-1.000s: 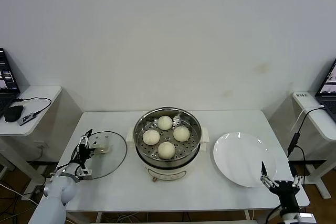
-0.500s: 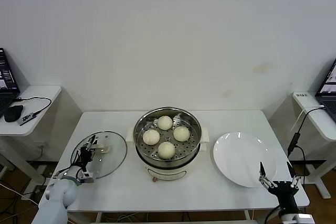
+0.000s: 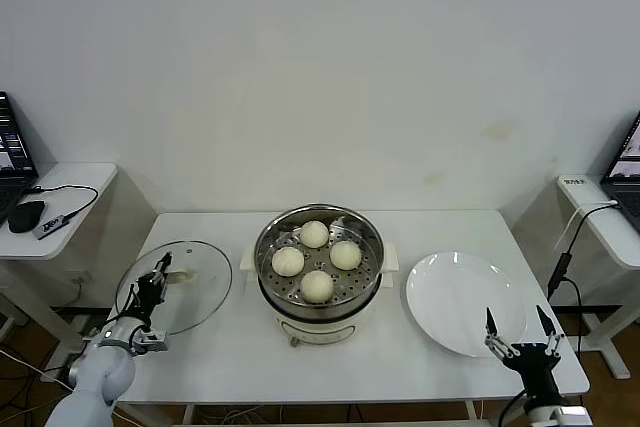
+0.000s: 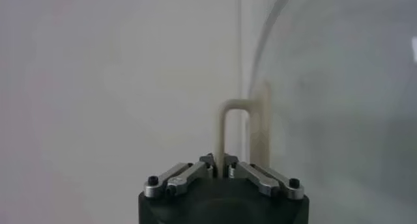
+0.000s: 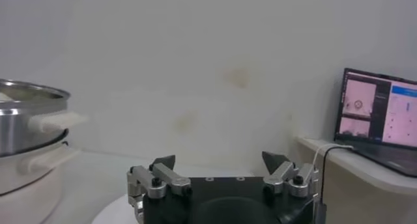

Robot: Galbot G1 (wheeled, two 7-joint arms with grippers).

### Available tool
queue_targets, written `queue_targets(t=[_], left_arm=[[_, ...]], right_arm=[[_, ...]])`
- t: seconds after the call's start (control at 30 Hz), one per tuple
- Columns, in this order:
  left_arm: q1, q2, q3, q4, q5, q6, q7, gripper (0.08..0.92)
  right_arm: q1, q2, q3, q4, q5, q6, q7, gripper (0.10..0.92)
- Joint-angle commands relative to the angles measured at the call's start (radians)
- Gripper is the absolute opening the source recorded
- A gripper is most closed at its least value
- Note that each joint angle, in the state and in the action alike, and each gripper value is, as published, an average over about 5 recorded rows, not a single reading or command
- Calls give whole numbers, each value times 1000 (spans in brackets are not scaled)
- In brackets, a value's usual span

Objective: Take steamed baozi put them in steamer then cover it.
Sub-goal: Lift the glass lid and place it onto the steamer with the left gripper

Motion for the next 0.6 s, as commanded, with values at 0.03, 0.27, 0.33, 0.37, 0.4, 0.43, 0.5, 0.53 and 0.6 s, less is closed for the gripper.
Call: queue_targets(t=[0.03, 0.27, 0.33, 0.37, 0.4, 0.43, 0.5, 0.53, 0.6], left_arm=[[193, 97, -89, -457, -105, 144, 108, 152], [295, 162, -143, -698, -237, 290, 246, 152], [302, 175, -123, -756, -260, 330, 273, 152], [301, 179, -106, -786, -267, 350, 285, 152], [296, 181, -84, -816, -272, 370, 294, 152], [288, 182, -55, -844, -273, 388, 303, 152], [260, 183, 17, -888, -278, 429, 317, 152], [239, 182, 60, -901, -279, 451, 321, 152], [192, 178, 149, -912, -280, 496, 322, 152]], right_arm=[[3, -7, -15, 0, -5, 2, -3, 823], [6, -8, -27, -4, -15, 4, -7, 823], [10, -7, -29, -8, -25, 7, -6, 823], [12, -6, -30, -11, -32, 8, -6, 823], [14, -5, -31, -15, -44, 9, -3, 823], [16, -3, -31, -18, -60, 9, 0, 823], [19, 4, -30, -21, -103, 6, 8, 823], [20, 7, -30, -21, -127, 4, 12, 823], [24, 15, -31, -22, -164, 1, 15, 823]])
